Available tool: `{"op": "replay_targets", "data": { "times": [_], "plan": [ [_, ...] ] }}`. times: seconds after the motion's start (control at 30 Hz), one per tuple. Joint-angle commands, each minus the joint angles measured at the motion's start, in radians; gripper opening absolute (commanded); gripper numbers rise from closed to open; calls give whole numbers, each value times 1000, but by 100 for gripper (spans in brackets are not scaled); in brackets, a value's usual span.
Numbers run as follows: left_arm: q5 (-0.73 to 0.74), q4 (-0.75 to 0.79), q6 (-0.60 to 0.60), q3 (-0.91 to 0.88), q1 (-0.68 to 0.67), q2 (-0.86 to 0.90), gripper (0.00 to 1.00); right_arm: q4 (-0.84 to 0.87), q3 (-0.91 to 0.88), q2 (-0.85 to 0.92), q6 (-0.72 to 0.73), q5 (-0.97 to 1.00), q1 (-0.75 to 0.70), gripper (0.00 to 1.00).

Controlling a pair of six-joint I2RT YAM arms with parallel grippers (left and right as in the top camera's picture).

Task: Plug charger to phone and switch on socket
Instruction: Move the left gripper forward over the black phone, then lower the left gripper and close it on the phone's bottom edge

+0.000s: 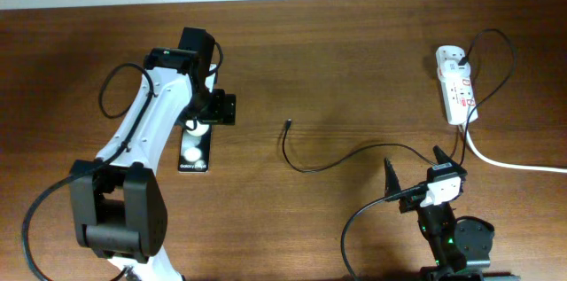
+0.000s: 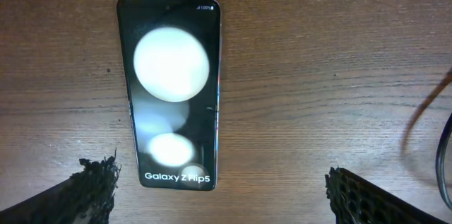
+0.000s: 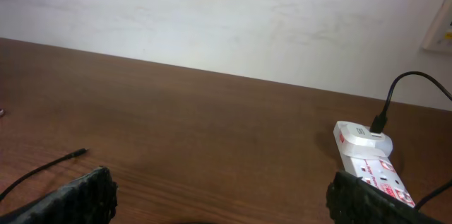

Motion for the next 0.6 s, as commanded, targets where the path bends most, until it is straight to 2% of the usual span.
{"op": "replay_targets", "data": {
  "times": [0.0,0.33,0.57],
  "plan": [
    [-2,1,49,7,20,13,99,-5,-5,-6,-4,-9,11,99],
    [55,11,110,-36,130,15,99,-5,-5,-6,-4,-9,11,99],
    [58,75,111,-108,135,15,99,-5,-5,-6,-4,-9,11,99]
  ]
}}
